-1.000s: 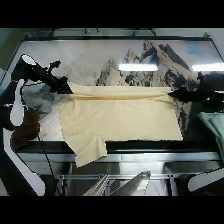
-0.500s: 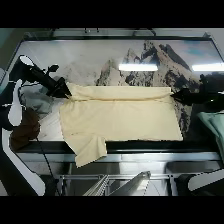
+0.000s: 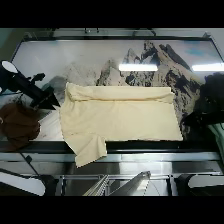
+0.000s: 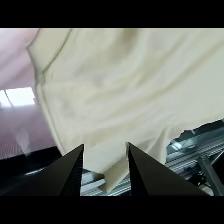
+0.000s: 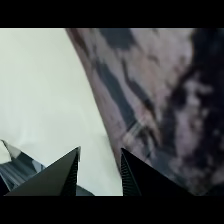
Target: Fold the shirts.
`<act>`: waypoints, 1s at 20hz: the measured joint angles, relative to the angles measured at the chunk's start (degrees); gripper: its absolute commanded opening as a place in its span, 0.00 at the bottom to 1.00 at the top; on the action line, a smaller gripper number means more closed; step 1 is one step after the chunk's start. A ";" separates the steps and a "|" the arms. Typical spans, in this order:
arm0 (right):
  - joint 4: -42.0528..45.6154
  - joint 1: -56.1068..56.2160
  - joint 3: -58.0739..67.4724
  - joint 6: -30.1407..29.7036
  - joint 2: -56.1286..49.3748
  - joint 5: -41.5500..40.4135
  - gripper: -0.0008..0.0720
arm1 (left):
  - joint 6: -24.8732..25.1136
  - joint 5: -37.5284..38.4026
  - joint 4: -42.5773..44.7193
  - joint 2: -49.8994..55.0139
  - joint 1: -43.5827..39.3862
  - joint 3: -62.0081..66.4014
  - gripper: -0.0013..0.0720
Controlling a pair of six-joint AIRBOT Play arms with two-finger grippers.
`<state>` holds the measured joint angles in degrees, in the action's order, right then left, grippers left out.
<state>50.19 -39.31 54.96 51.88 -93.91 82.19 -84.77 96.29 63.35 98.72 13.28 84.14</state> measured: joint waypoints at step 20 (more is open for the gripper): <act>-4.26 10.03 -14.27 -2.49 3.54 -7.50 0.03 | 4.72 -24.98 -10.67 -33.70 0.48 -60.46 0.42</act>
<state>45.93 -29.28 40.69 49.39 -90.37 74.70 -80.05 71.31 52.69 65.01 13.76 23.68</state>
